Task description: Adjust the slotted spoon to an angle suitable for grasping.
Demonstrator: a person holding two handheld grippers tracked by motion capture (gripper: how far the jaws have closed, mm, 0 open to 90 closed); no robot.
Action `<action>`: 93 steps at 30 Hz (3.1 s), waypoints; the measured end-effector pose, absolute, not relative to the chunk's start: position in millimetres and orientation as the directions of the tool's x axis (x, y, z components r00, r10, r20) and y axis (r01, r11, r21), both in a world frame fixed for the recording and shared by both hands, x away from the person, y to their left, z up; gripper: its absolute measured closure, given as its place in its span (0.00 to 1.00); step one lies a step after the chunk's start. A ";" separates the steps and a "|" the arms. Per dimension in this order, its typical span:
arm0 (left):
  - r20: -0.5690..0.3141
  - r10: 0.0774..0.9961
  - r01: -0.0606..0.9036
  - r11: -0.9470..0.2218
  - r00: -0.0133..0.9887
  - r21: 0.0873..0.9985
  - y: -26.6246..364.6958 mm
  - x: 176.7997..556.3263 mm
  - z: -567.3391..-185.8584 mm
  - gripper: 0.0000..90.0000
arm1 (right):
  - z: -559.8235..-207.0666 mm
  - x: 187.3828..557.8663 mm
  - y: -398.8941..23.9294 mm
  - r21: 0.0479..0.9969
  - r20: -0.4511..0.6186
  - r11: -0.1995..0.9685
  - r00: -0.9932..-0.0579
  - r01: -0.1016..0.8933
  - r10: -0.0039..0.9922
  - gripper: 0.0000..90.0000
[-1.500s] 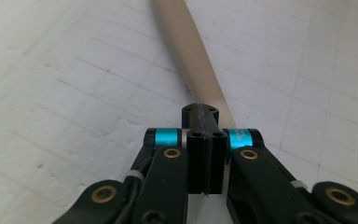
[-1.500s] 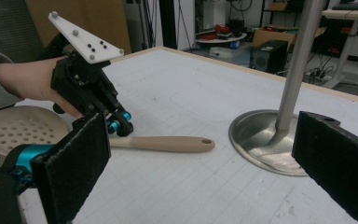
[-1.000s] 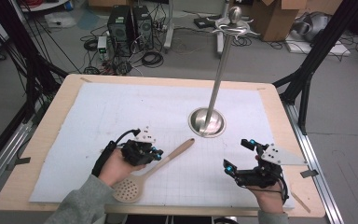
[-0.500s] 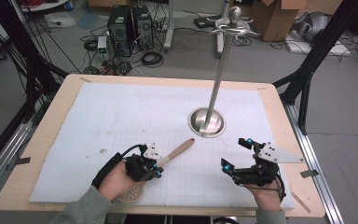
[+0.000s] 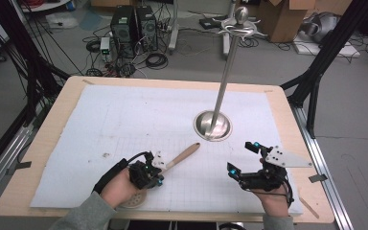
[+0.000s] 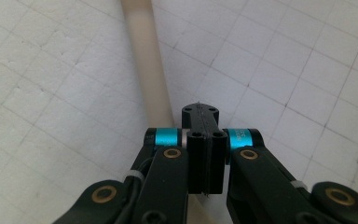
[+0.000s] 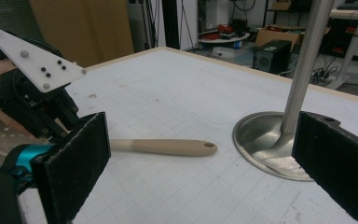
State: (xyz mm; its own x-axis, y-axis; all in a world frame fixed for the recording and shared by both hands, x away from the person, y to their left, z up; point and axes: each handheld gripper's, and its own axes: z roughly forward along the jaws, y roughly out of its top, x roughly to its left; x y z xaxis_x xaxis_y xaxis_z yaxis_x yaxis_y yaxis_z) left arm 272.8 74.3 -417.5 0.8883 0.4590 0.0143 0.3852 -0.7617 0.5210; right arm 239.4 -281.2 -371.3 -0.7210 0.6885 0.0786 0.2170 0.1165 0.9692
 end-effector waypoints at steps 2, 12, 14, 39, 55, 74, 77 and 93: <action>0.013 0.459 0.387 -0.763 0.888 0.518 76.9 272.9 -417.4 1.00 | -371.1 239.8 -282.0 0.972 0.065 0.121 -0.724 0.202 0.687 0.03; 0.020 0.464 0.394 -0.773 0.885 0.497 108.6 273.5 -415.6 1.00 | -372.8 239.9 -279.8 0.968 0.071 0.126 -0.724 0.215 0.686 0.03; 0.024 0.465 0.395 -0.776 0.885 0.492 118.2 274.0 -415.1 1.00 | -373.4 240.8 -279.0 0.969 0.064 0.131 -0.724 0.209 0.686 0.03; -0.070 0.632 0.520 -0.565 0.772 0.641 157.2 301.5 -404.1 1.00 | -373.3 243.5 -272.1 0.967 0.063 0.140 -0.734 0.212 0.676 0.03; -0.080 0.600 0.510 -0.593 0.796 0.623 147.5 327.7 -418.3 1.00 | -373.1 240.8 -279.6 0.969 0.070 0.126 -0.722 0.214 0.688 0.03; -0.060 0.425 0.362 -0.681 0.903 0.636 124.4 318.3 -418.7 0.99 | -373.3 241.2 -277.2 0.968 0.069 0.132 -0.728 0.215 0.682 0.03; -0.062 0.429 0.362 -0.667 0.901 0.651 127.4 318.2 -415.5 0.99 | -373.7 241.4 -277.2 0.967 0.068 0.134 -0.727 0.217 0.683 0.03; -0.066 0.402 0.331 -0.637 0.913 0.696 157.2 299.2 -397.6 0.52 | -374.4 243.1 -274.7 0.966 0.072 0.133 -0.730 0.220 0.680 0.03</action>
